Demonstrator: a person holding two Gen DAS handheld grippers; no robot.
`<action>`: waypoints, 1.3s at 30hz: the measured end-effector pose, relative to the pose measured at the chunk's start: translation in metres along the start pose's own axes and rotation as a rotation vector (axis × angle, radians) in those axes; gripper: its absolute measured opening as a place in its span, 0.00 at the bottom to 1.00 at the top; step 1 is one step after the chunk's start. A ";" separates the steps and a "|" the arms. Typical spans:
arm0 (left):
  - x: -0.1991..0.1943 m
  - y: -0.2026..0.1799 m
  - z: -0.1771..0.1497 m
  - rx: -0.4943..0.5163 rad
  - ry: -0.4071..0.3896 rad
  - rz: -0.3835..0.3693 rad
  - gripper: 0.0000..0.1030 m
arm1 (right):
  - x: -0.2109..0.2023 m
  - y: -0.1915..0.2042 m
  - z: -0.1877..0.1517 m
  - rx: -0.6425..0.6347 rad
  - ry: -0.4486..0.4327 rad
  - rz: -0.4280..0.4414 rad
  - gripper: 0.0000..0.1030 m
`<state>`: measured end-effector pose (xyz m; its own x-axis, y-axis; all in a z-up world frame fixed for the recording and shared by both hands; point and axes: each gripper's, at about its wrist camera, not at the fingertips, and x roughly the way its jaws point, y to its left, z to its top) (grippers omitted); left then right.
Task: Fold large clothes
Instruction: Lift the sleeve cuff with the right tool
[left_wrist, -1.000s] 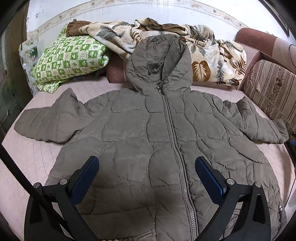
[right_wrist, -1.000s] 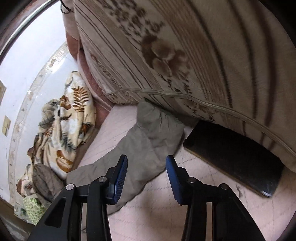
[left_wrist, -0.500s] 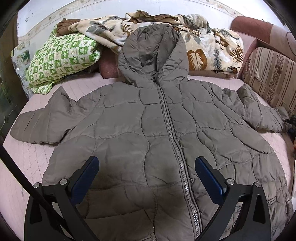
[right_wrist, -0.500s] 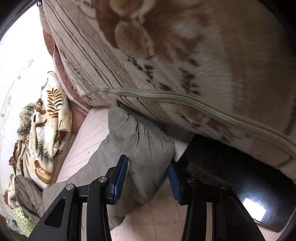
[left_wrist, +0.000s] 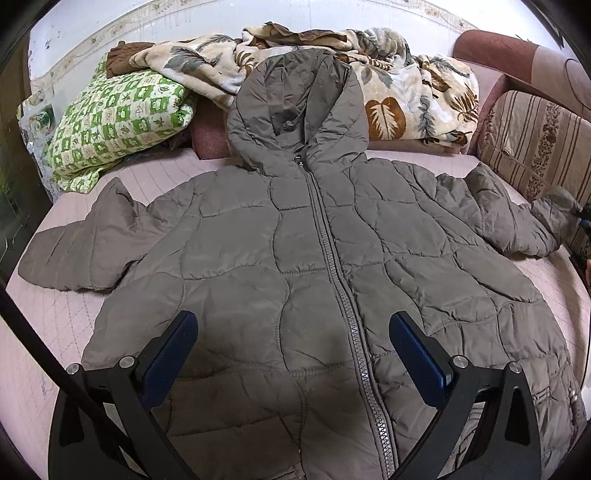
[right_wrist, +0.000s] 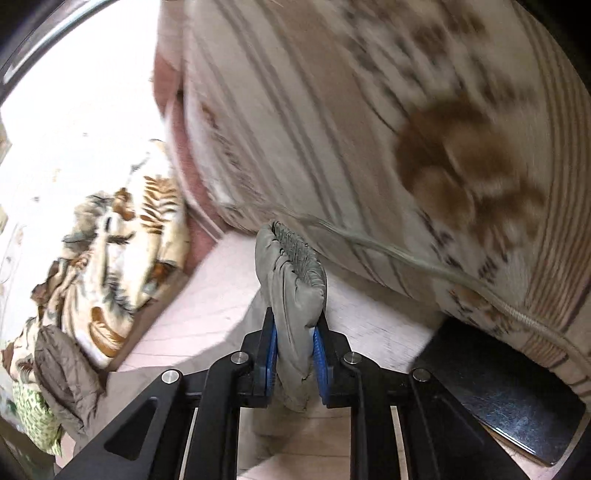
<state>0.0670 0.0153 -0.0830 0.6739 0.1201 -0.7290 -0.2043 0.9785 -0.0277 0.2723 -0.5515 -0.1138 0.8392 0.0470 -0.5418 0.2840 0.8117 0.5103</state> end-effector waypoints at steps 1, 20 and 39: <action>-0.001 0.000 0.000 -0.002 -0.001 -0.001 1.00 | -0.003 0.006 0.001 -0.014 -0.010 0.012 0.18; -0.005 -0.002 -0.001 0.011 -0.019 0.006 1.00 | -0.012 0.083 -0.003 -0.161 0.009 0.056 0.22; -0.006 0.003 -0.001 0.008 -0.018 0.009 1.00 | -0.017 0.101 -0.010 -0.233 0.032 0.124 0.18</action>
<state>0.0615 0.0168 -0.0797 0.6846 0.1314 -0.7169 -0.2049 0.9787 -0.0162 0.2820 -0.4651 -0.0596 0.8449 0.1697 -0.5073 0.0626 0.9104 0.4089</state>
